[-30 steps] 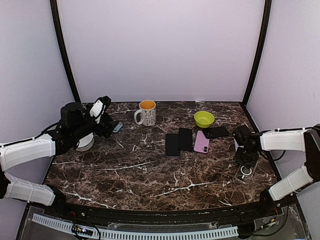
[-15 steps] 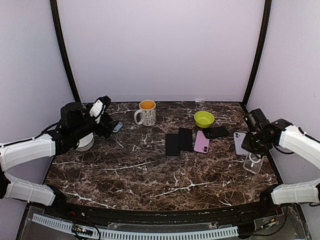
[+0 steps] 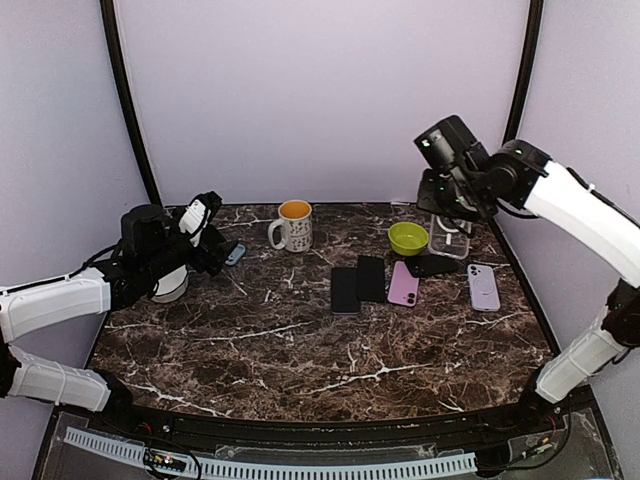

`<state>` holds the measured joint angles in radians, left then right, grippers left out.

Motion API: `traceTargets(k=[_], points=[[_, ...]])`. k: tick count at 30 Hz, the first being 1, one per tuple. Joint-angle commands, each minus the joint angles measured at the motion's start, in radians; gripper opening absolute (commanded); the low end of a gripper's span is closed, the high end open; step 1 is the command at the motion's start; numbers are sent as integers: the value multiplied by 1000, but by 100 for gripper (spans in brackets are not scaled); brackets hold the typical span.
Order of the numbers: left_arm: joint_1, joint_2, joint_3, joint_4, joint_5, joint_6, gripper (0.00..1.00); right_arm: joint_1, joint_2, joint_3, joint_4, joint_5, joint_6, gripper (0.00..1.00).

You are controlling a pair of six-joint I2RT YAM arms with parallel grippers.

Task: Put the phone into the phone case
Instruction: Place the phone case at the corner of the board.

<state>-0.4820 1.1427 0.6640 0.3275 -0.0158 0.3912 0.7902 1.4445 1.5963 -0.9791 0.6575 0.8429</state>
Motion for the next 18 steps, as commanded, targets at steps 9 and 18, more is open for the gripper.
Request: traceTargets(k=[9, 18], points=[[-6, -3, 11, -16, 61, -39, 99, 270, 296, 64, -37, -98, 101, 0], [-6, 0, 13, -20, 62, -47, 99, 308, 296, -236, 169, -325, 175, 0]])
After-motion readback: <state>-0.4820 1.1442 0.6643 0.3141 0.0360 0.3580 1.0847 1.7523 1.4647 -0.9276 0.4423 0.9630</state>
